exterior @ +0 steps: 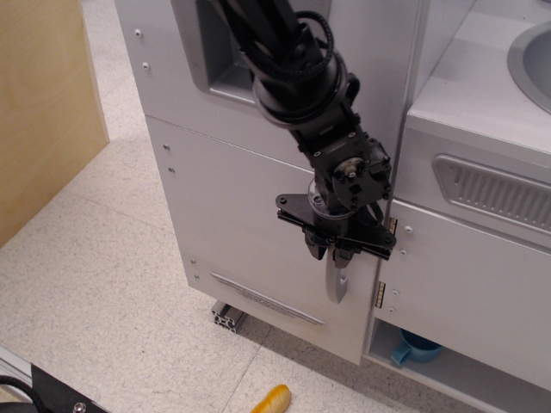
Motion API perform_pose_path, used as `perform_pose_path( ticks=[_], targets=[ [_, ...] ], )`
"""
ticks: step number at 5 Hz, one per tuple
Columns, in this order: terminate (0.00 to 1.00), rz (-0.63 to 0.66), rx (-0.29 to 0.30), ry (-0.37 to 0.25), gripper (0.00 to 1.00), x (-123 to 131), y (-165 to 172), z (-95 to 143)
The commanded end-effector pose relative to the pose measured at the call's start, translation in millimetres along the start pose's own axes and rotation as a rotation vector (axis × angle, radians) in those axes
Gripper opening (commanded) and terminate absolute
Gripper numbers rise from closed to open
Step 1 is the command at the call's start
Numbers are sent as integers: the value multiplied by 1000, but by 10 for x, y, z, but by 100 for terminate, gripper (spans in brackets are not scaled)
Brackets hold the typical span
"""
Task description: Open low fridge
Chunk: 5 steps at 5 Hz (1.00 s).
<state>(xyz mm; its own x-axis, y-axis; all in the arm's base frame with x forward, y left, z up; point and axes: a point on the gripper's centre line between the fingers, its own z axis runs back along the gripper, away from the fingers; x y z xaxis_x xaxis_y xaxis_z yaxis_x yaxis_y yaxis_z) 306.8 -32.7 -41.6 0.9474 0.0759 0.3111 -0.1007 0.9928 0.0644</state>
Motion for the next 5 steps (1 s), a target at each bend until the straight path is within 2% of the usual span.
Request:
perform_pose_path(
  ticks=[1, 2, 3, 4, 5],
  targets=[
    [0, -55, 10, -16, 0, -289, 156, 189],
    [0, -105, 22, -13, 0, -464, 309, 257],
    [0, -161, 52, -29, 100, -560, 467, 437],
    [0, -196, 20, -6, 100, -533, 573, 744],
    [0, -177, 16, 30, 100, -407, 531, 1003]
  ],
)
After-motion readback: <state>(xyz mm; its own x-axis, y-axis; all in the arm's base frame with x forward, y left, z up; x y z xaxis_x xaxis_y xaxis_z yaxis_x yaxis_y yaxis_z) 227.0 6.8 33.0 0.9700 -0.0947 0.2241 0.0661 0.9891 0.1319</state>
